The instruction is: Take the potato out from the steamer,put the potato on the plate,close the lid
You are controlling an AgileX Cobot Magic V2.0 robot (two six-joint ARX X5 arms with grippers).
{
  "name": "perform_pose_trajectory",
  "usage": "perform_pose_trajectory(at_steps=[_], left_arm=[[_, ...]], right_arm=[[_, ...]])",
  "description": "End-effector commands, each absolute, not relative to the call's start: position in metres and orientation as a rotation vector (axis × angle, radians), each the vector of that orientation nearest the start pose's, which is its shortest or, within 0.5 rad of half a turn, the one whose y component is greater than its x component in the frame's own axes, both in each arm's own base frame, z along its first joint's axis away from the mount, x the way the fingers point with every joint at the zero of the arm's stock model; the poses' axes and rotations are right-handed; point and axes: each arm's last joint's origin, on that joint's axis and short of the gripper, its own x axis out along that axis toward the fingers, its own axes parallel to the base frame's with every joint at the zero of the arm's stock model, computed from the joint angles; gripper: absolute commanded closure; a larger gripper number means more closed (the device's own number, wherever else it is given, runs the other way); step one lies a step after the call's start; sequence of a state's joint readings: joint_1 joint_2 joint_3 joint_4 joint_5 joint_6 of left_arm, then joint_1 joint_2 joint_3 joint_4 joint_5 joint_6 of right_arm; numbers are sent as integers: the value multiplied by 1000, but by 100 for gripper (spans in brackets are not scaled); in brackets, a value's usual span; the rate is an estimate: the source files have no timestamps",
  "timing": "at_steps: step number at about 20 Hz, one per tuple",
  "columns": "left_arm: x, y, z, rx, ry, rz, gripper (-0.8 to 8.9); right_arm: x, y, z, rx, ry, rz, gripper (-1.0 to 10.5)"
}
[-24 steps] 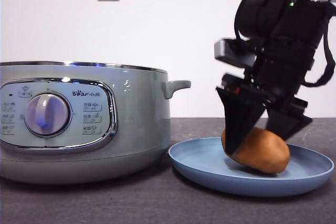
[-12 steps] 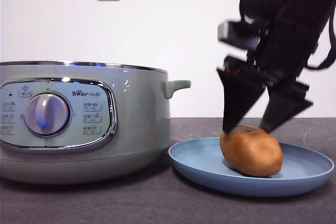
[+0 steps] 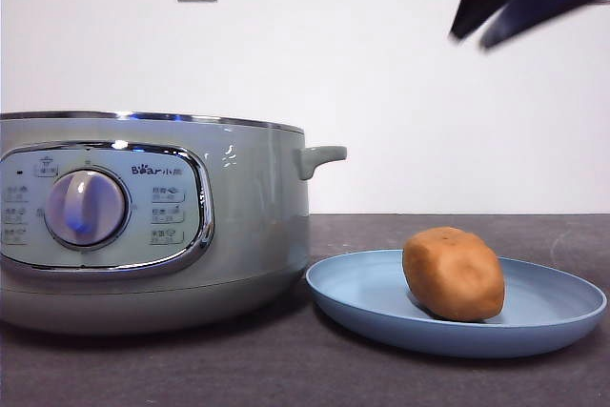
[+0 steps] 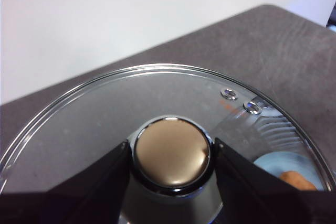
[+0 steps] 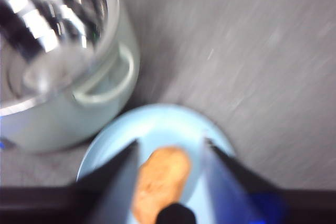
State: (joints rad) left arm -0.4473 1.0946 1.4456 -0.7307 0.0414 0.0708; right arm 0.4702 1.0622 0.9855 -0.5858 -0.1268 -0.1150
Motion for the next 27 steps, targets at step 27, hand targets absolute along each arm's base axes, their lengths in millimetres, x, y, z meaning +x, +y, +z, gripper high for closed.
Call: perform_pose_trajectory(at_steps=[27], left_arm=[[226,-120,285,162,760,-502,822]], right_arm=[[140,71,355,-188,418,543,958]])
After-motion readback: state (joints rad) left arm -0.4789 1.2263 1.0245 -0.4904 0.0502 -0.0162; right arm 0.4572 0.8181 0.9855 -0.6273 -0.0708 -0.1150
